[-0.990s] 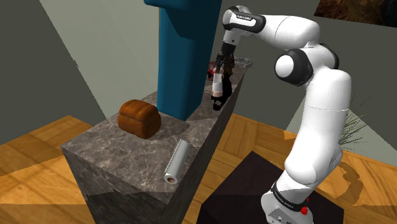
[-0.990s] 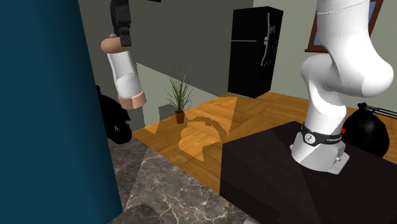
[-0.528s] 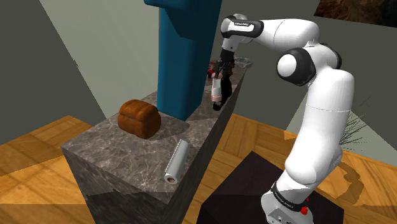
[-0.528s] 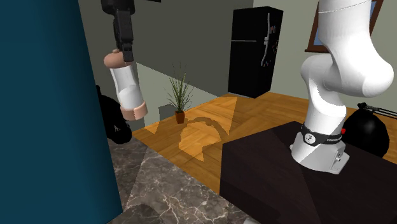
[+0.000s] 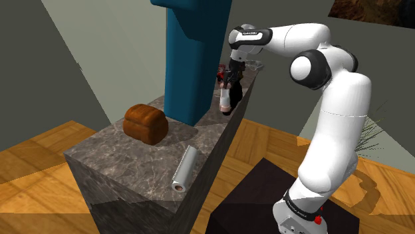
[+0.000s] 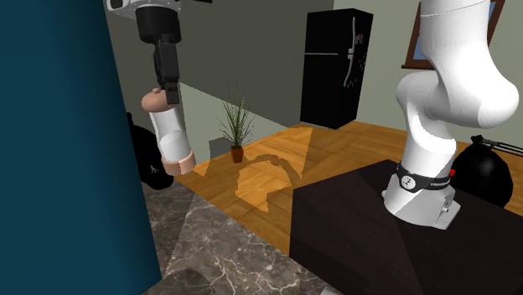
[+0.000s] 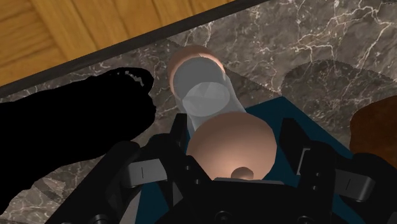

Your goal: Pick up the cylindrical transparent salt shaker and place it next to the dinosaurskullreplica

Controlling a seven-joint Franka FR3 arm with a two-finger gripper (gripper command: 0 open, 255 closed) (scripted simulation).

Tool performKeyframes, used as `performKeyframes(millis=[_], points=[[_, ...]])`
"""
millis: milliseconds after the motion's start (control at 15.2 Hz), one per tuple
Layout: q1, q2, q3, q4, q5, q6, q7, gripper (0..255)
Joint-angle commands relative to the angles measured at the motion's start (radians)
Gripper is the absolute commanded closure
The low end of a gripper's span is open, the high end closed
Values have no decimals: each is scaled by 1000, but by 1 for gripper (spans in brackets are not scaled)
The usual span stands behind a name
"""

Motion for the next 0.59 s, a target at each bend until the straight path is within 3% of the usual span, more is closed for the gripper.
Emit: performKeyframes(millis=[0,528], points=[[1,0,0,-28,1,28,-4,255],[5,13,3,-117,9,128,-22,255]])
